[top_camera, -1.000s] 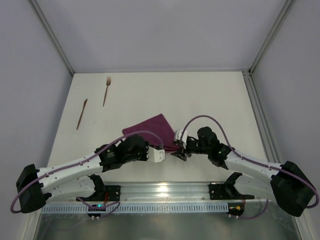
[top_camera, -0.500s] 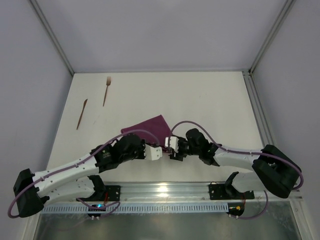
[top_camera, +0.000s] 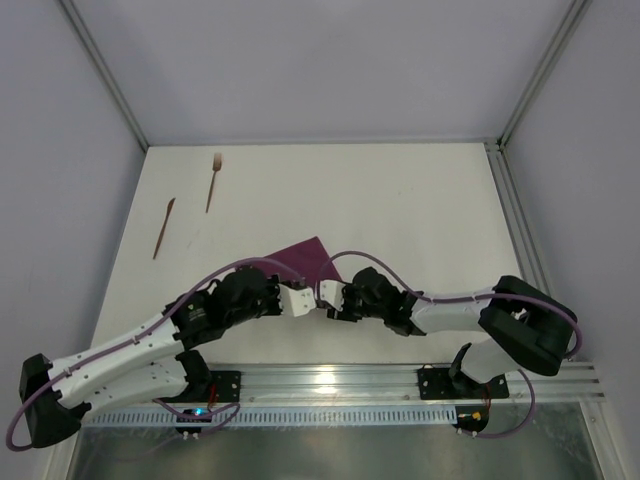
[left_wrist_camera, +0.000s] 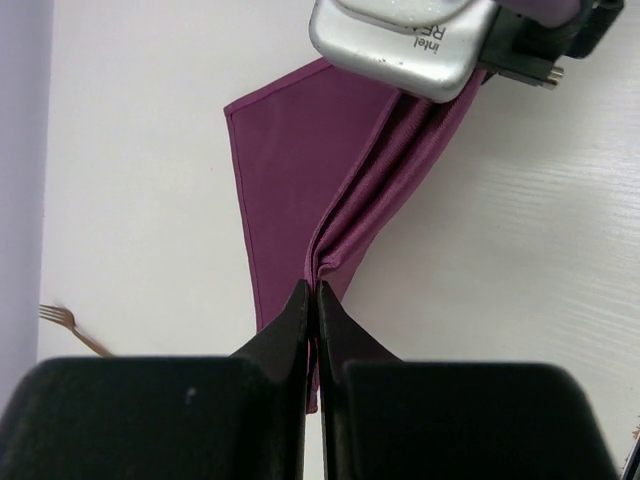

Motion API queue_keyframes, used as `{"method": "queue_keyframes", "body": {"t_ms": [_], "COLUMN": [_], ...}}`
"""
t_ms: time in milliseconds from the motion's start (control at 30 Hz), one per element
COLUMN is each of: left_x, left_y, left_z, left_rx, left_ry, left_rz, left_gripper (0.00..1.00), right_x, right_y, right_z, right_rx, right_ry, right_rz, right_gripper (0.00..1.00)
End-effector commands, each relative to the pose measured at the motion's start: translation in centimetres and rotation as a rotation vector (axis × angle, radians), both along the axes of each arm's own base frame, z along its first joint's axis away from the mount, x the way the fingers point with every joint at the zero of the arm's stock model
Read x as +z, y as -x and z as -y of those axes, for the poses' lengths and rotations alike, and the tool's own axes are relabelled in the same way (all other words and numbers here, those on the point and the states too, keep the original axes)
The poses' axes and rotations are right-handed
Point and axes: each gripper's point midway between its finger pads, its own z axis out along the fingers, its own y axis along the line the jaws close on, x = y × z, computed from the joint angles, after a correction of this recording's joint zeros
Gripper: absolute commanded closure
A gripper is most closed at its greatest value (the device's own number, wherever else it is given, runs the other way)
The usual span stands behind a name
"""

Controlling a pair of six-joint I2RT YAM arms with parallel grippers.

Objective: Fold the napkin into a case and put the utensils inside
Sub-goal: Pick up the upper triangle-folded napkin from the center of the board, then turn over the upper triangle folded napkin at the center of the board.

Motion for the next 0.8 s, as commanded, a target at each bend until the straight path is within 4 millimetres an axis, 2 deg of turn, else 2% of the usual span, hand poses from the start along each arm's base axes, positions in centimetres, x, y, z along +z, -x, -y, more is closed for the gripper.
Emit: {"method": "queue_keyframes", "body": {"t_ms": [0,200,233,333,367,500,633,667,733,767], "left_x": [1.6,2.0,2.2,3.0,3.2,5.5,8.8,10.1,11.1,12.1], "left_y": [0.0,-0.6,-1.0,-2.2,-2.7,-5.3,-7.6,-8.2,-8.8,-9.2], "left_z": [0.1,-0.4,-0.6,-1.2,-1.6,-3.2,-4.8,-5.5,-6.1,-6.5], "left_rx": [0.008,0.043,0.06,0.123,0.147,0.29,0.424,0.465,0.502,0.53], "left_ry": [0.049,0.052,0.052,0.057,0.054,0.089,0.14,0.151,0.159,0.172], "left_rz": [0.007,0.027,0.038,0.087,0.107,0.213,0.314,0.339,0.359,0.372], "left_gripper": [1.0,1.0,1.0,1.0,1.0,1.0,1.0,1.0,1.0,1.0], "right_x": [1.7,2.8,3.0,4.5,5.6,8.0,10.0,10.8,11.0,11.8], "right_y": [-1.3,-1.2,-1.0,-0.3,-0.3,0.8,1.5,1.2,1.4,0.8], "right_z": [-0.2,-0.3,-0.6,-2.1,-3.0,-5.7,-8.3,-9.2,-10.0,-11.0], "right_rx": [-0.096,-0.115,-0.11,-0.09,-0.081,-0.05,-0.07,-0.075,-0.114,-0.116], "right_ry": [-0.08,-0.101,-0.108,-0.163,-0.187,-0.291,-0.389,-0.403,-0.403,-0.411], "right_rz": [0.036,0.01,-0.002,-0.087,-0.109,-0.246,-0.423,-0.45,-0.549,-0.567], "right_gripper": [0.53,0.73,0.79,0.87,0.89,0.92,0.92,0.92,0.92,0.92]}}
